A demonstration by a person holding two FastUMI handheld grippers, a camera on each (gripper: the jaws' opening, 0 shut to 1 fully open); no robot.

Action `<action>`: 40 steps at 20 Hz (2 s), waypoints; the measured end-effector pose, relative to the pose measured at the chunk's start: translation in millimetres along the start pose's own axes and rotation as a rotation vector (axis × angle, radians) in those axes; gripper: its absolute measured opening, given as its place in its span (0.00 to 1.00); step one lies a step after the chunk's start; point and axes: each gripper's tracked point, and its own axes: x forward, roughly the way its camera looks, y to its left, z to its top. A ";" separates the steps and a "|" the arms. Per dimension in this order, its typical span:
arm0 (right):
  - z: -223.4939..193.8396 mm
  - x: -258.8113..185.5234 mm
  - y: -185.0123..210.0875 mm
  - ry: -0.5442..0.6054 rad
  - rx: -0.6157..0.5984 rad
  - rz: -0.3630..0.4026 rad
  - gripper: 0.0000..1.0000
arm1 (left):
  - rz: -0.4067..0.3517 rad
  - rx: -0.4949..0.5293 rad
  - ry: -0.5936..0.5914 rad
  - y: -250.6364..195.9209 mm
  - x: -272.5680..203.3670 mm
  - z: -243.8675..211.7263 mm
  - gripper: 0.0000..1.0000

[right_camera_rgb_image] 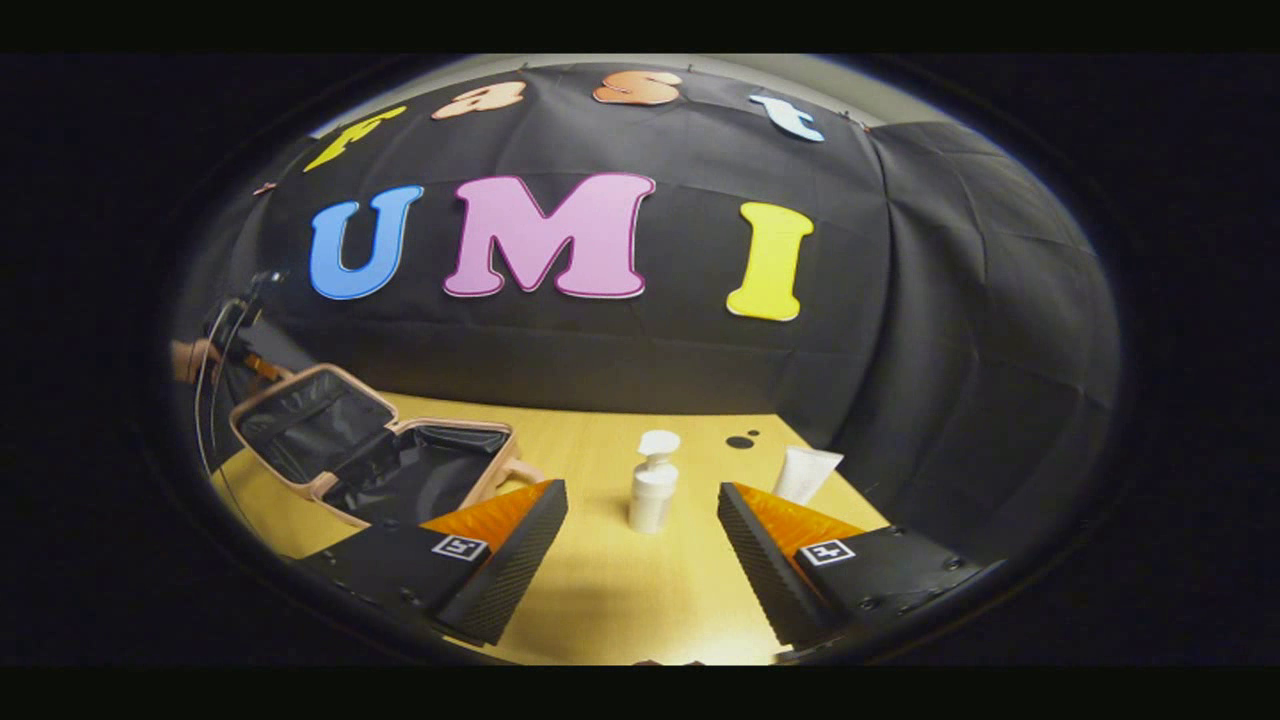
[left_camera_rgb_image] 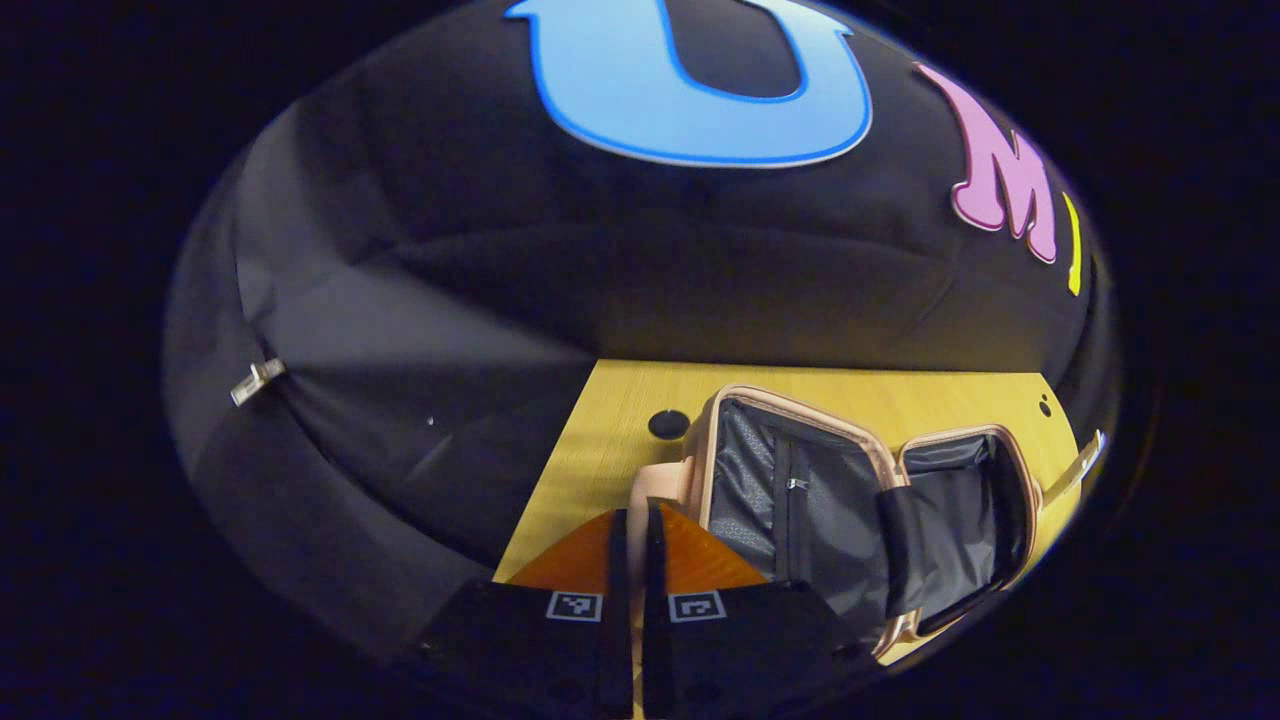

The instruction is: First open the suitcase, pack the skin care products into it, and then close the suitcase.

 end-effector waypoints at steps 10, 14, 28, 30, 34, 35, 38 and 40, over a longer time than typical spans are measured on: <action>-12.0 9.3 16.0 0.014 -0.046 0.045 0.97 | 0.207 0.056 -0.041 50.3 14.3 -47.0 0.70; -6.3 9.7 -7.1 0.014 -0.032 0.034 0.96 | 0.267 0.145 -0.207 32.6 -58.9 -18.8 0.98; 0.7 18.4 -83.1 -0.017 0.006 0.015 0.97 | -0.504 0.234 -0.395 -453.0 -193.4 -78.2 0.98; -8.8 18.8 -94.5 0.000 0.018 0.013 0.97 | -0.579 0.262 -0.387 -509.7 -194.7 -89.6 0.98; -18.4 18.3 -123.7 0.013 0.033 -0.020 0.97 | -0.679 0.312 -0.358 -594.0 -181.5 -116.0 0.98; -20.0 17.8 -130.6 0.014 0.039 -0.029 0.97 | -0.702 0.306 -0.342 -612.7 -178.9 -122.6 0.98; -29.2 18.6 -149.3 0.027 0.053 -0.043 0.96 | -0.721 0.297 -0.314 -656.1 -161.5 -135.2 0.98; -39.0 20.5 -159.3 0.046 0.063 -0.049 0.97 | -0.713 0.291 -0.313 -679.3 -146.2 -133.7 0.98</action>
